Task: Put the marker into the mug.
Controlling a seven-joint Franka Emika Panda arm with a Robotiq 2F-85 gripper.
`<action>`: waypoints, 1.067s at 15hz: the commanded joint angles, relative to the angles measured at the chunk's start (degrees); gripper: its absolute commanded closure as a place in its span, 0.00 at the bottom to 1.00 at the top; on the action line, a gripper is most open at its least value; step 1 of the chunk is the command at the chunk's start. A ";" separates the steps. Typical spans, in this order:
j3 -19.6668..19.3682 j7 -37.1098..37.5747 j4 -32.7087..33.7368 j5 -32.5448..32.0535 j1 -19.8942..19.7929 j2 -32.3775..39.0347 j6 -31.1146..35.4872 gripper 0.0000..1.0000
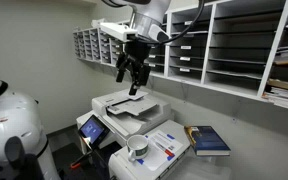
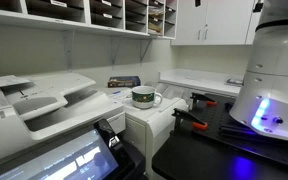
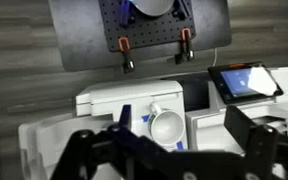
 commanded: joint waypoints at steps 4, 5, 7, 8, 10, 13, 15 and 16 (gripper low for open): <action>2.19 2.49 -1.19 1.26 -2.39 0.06 2.97 0.00; 3.11 5.52 -2.47 1.61 -2.99 -0.18 6.43 0.00; 5.36 11.63 -5.34 3.09 -3.50 1.36 15.02 0.00; 6.24 14.53 -6.88 4.59 -3.35 3.16 20.32 0.00; 8.24 20.24 -8.96 6.70 -3.17 7.77 30.10 0.00; 10.01 27.31 -9.86 9.24 -3.04 17.47 45.07 0.00; 10.25 31.16 -9.14 11.33 -2.82 24.81 54.05 0.00; 10.36 33.27 -8.68 12.30 -2.73 28.32 58.14 0.00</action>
